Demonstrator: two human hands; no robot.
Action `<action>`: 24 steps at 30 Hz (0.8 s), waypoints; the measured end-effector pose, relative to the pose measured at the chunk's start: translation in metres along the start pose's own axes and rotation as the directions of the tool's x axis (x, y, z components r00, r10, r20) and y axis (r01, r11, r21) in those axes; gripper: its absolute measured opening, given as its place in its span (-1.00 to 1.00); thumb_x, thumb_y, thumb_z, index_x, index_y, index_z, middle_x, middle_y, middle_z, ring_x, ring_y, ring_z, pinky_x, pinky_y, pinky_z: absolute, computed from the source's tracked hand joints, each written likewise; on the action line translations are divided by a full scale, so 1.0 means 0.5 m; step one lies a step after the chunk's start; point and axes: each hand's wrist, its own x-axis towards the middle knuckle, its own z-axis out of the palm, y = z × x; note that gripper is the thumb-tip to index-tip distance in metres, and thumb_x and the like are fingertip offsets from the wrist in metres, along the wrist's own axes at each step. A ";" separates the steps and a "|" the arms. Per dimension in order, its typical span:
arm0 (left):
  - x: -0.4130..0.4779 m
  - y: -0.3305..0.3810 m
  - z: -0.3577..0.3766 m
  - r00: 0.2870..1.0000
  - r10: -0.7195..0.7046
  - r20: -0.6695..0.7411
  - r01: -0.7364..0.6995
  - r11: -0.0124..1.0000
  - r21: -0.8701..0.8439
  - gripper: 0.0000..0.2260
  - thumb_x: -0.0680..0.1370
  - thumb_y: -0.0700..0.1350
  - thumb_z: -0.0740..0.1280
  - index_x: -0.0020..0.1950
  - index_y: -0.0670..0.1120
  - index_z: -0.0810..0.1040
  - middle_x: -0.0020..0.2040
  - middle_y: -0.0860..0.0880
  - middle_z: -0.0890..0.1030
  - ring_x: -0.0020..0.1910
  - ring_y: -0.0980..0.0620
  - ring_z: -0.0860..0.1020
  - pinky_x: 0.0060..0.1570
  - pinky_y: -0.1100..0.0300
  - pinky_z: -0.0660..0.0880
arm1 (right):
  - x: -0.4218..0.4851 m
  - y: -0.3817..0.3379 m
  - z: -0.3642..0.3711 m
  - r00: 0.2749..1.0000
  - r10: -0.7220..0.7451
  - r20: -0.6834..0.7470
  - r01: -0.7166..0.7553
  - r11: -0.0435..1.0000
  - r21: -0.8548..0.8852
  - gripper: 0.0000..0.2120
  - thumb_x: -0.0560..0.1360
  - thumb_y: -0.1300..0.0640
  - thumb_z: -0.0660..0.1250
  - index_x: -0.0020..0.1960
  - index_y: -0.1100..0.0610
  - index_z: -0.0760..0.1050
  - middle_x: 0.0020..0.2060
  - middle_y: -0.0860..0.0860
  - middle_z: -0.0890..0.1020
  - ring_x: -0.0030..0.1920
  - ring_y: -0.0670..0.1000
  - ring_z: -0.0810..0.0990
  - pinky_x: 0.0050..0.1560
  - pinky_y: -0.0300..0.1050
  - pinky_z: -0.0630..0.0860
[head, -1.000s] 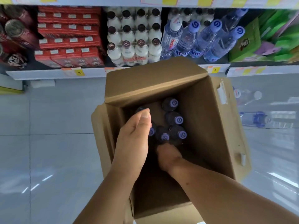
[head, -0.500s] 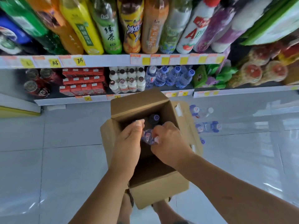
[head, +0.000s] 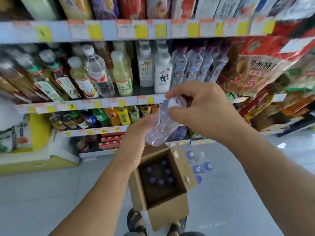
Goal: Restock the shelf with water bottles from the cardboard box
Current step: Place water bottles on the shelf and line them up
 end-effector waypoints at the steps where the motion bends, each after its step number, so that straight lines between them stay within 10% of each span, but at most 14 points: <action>1: -0.011 0.047 0.001 0.999 0.023 0.027 -0.023 1.000 -0.004 -0.83 0.55 0.14 0.29 0.01 0.34 0.67 0.04 0.34 0.66 0.11 0.36 0.58 0.09 0.20 0.50 | 0.012 -0.044 -0.044 1.000 -0.015 0.004 0.015 1.000 0.026 -0.77 0.34 0.19 0.41 -0.06 -0.07 0.66 -0.49 -0.10 0.45 -0.52 -0.13 0.30 -0.48 -0.39 0.27; 5: -0.036 0.215 -0.011 0.965 0.167 0.201 -0.172 0.985 0.009 -0.49 0.26 0.40 0.48 0.19 0.41 0.56 0.24 0.36 0.57 0.35 0.19 0.46 0.28 0.05 0.39 | 0.050 -0.204 -0.190 0.987 -0.161 -0.015 0.162 0.984 0.068 -0.76 0.36 0.22 0.42 -0.07 -0.08 0.67 -0.53 -0.15 0.41 -0.49 -0.10 0.26 -0.48 -0.31 0.25; 9: -0.038 0.368 -0.020 0.903 0.266 0.337 -0.298 0.953 0.048 -0.44 0.29 0.22 0.58 0.26 0.23 0.58 0.32 0.15 0.58 0.36 0.07 0.50 0.29 0.08 0.49 | 0.084 -0.318 -0.281 0.964 -0.256 -0.074 0.265 0.953 0.144 -0.69 0.37 0.33 0.42 -0.11 -0.09 0.69 -0.44 -0.07 0.52 -0.41 -0.08 0.44 -0.39 -0.20 0.39; 13: -0.040 0.484 -0.009 0.857 0.384 0.342 -0.437 0.895 0.089 -0.66 0.35 0.06 0.55 0.11 0.21 0.65 0.10 0.18 0.69 0.14 0.17 0.63 0.08 0.23 0.57 | 0.109 -0.376 -0.311 0.941 -0.258 -0.218 0.314 0.907 0.281 -0.61 0.42 0.37 0.39 0.03 -0.10 0.67 -0.05 -0.09 0.74 0.05 -0.13 0.68 0.08 -0.18 0.60; 17: -0.033 0.546 0.001 0.850 0.474 0.231 -0.507 0.855 0.113 -0.65 0.38 0.04 0.57 0.09 -0.01 0.59 -0.08 0.12 0.67 -0.11 0.25 0.61 -0.08 0.46 0.51 | 0.115 -0.364 -0.275 0.902 -0.104 -0.418 0.272 0.890 0.366 -0.63 0.51 0.25 0.33 0.26 -0.04 0.59 0.05 -0.15 0.70 0.08 -0.19 0.64 0.12 -0.24 0.55; 24: -0.011 0.616 0.025 0.850 0.510 0.128 -0.518 0.855 0.034 -0.59 0.39 -0.15 0.54 0.20 0.01 0.55 0.05 -0.07 0.70 0.05 -0.09 0.67 0.05 -0.06 0.61 | 0.090 -0.338 -0.210 0.955 -0.196 -0.222 0.257 0.921 0.294 -0.52 0.48 0.27 0.31 0.19 -0.29 0.52 0.05 -0.16 0.68 0.05 -0.13 0.66 0.02 -0.10 0.64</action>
